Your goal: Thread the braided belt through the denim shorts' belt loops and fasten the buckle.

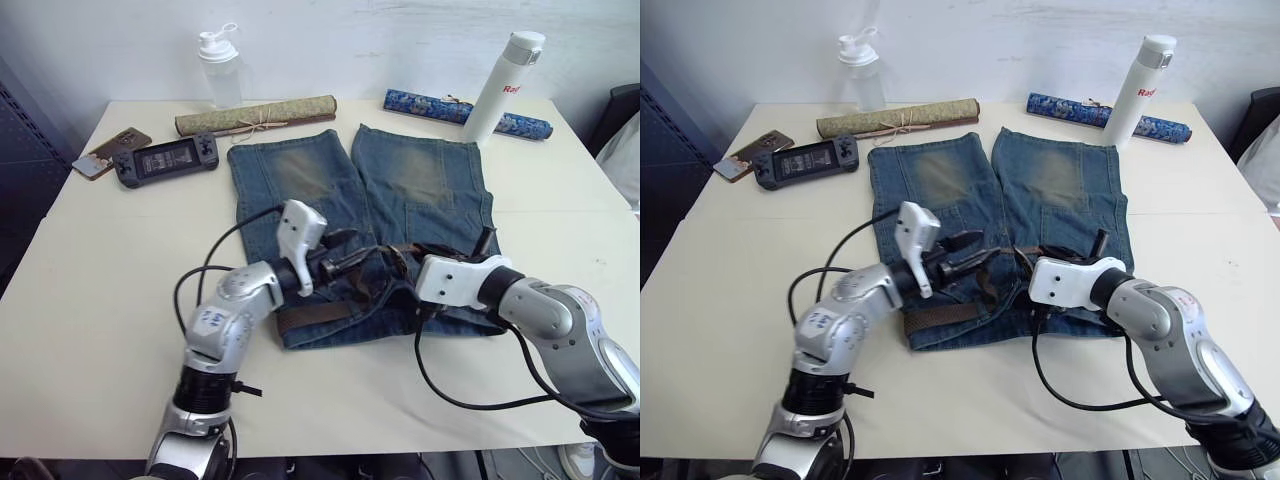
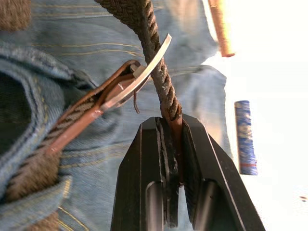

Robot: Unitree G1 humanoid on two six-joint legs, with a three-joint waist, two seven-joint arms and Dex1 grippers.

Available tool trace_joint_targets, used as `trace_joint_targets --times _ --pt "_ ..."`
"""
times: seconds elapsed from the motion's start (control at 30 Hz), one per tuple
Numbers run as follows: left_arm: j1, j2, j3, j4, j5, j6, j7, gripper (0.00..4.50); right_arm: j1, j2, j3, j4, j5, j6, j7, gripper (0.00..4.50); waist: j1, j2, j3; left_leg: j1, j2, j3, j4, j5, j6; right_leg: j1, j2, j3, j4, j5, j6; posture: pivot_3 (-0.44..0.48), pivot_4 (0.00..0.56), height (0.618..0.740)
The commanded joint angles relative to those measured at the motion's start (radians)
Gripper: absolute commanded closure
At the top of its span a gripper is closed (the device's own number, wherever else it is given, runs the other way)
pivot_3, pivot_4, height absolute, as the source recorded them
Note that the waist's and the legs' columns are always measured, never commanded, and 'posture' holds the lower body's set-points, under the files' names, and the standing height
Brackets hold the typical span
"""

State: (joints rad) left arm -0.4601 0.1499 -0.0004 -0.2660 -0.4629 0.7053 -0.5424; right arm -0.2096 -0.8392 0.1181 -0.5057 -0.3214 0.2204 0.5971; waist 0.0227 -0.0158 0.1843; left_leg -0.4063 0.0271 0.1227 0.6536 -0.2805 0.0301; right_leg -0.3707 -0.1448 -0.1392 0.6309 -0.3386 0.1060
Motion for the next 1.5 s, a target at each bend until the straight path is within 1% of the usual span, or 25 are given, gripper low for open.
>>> trace_joint_targets --times 0.03,0.1,0.17,0.27,0.3,0.37,0.5,0.57,0.77,0.97,1.07,1.23,1.5 --pt "0.005 0.046 0.081 0.024 -0.076 0.014 -0.037 1.69 0.021 0.022 -0.047 -0.053 -0.017 -0.039 -0.034 4.5 0.0 0.0 0.0 0.0 0.0 0.0 0.0 0.0 0.0 0.0 0.0 0.0 0.0 0.0 0.0 0.0 0.15 0.717" --pt "0.003 0.063 0.084 0.069 -0.063 0.002 -0.032 1.69 0.032 0.033 -0.046 -0.059 -0.03 -0.044 -0.037 4.5 0.003 0.0 0.0 0.0 0.0 0.0 0.0 0.0 0.0 0.0 0.0 0.0 0.0 0.0 0.0 0.0 0.15 0.717" --pt "-0.005 0.086 0.046 0.12 0.0 -0.033 -0.019 1.69 0.036 0.042 -0.046 -0.059 -0.039 -0.048 -0.038 4.5 0.004 0.0 0.0 0.0 -0.001 0.0 0.001 0.0 0.0 0.0 0.0 0.0 0.001 0.0 0.0 0.0 0.15 0.717" --pt "-0.006 0.134 -0.059 0.213 0.14 -0.124 -0.013 1.69 0.038 0.056 -0.053 -0.074 -0.046 -0.054 -0.042 4.5 0.003 0.0 0.0 0.0 -0.001 0.0 0.001 0.0 0.0 0.0 0.001 0.001 0.001 0.0 0.0 0.0 0.15 0.717" --pt "-0.003 0.148 -0.091 0.232 0.171 -0.147 -0.023 1.69 0.04 0.058 -0.058 -0.079 -0.047 -0.055 -0.042 4.5 0.002 0.0 0.0 0.0 -0.001 0.0 0.001 0.0 0.0 0.0 0.001 0.001 0.001 0.0 0.0 0.0 0.15 0.717" --pt "-0.003 0.158 -0.118 0.253 0.194 -0.173 -0.039 1.69 0.04 0.061 -0.066 -0.081 -0.049 -0.057 -0.039 4.5 0.001 0.0 0.0 0.0 -0.001 0.001 0.0 0.0 0.0 -0.001 0.001 0.001 0.002 0.0 0.0 0.0 0.15 0.717" --pt "-0.004 0.199 -0.21 0.313 0.298 -0.215 -0.054 1.69 0.055 0.043 -0.144 -0.094 -0.031 -0.082 -0.04 4.5 0.002 0.0 0.0 0.0 -0.001 0.001 0.0 0.0 0.0 -0.001 0.001 0.001 0.005 0.0 0.0 0.0 0.15 0.717" --pt "0.0 0.218 -0.24 0.326 0.327 -0.241 -0.076 1.69 0.06 0.036 -0.185 -0.092 -0.023 -0.099 -0.037 4.5 0.001 0.0 0.0 0.0 -0.001 0.001 0.001 0.0 0.0 -0.001 0.002 0.001 0.005 0.0 0.0 0.0 0.15 0.717" --pt "0.019 0.249 -0.252 0.342 0.355 -0.237 -0.105 1.69 0.047 0.008 -0.333 -0.067 0.04 -0.169 -0.024 4.5 0.001 0.0 0.0 0.001 0.0 0.002 0.001 0.0 0.0 -0.001 0.001 0.003 0.005 0.0 0.0 0.0 0.15 0.717" --pt "0.031 0.253 -0.258 0.339 0.363 -0.249 -0.12 1.69 0.029 -0.021 -0.416 -0.03 0.073 -0.198 -0.019 4.5 -0.001 0.0 0.0 0.001 0.0 0.002 0.001 0.0 0.0 -0.001 0.002 0.003 0.006 0.0 0.0 0.0 0.15 0.717" --pt "0.036 0.252 -0.261 0.332 0.364 -0.246 -0.121 1.69 0.001 -0.029 -0.43 -0.012 0.07 -0.2 -0.036 4.5 -0.002 0.0 0.0 0.001 0.0 0.002 0.001 0.0 0.0 -0.001 0.002 0.003 0.007 0.0 0.0 0.0 0.15 0.717" --pt "0.039 0.25 -0.26 0.322 0.367 -0.239 -0.117 1.69 -0.07 -0.001 -0.422 -0.013 0.072 -0.139 -0.065 4.5 -0.001 0.0 0.0 0.001 0.0 0.002 0.001 0.0 0.0 -0.001 0.002 0.003 0.007 0.0 0.0 0.0 0.15 0.717" --pt "0.038 0.249 -0.258 0.322 0.373 -0.244 -0.108 1.69 -0.117 0.042 -0.408 -0.046 0.092 -0.08 -0.07 4.5 -0.001 0.0 0.0 0.001 0.0 0.002 0.001 0.0 0.0 -0.001 0.001 0.003 0.007 0.0 0.0 0.0 0.15 0.717"
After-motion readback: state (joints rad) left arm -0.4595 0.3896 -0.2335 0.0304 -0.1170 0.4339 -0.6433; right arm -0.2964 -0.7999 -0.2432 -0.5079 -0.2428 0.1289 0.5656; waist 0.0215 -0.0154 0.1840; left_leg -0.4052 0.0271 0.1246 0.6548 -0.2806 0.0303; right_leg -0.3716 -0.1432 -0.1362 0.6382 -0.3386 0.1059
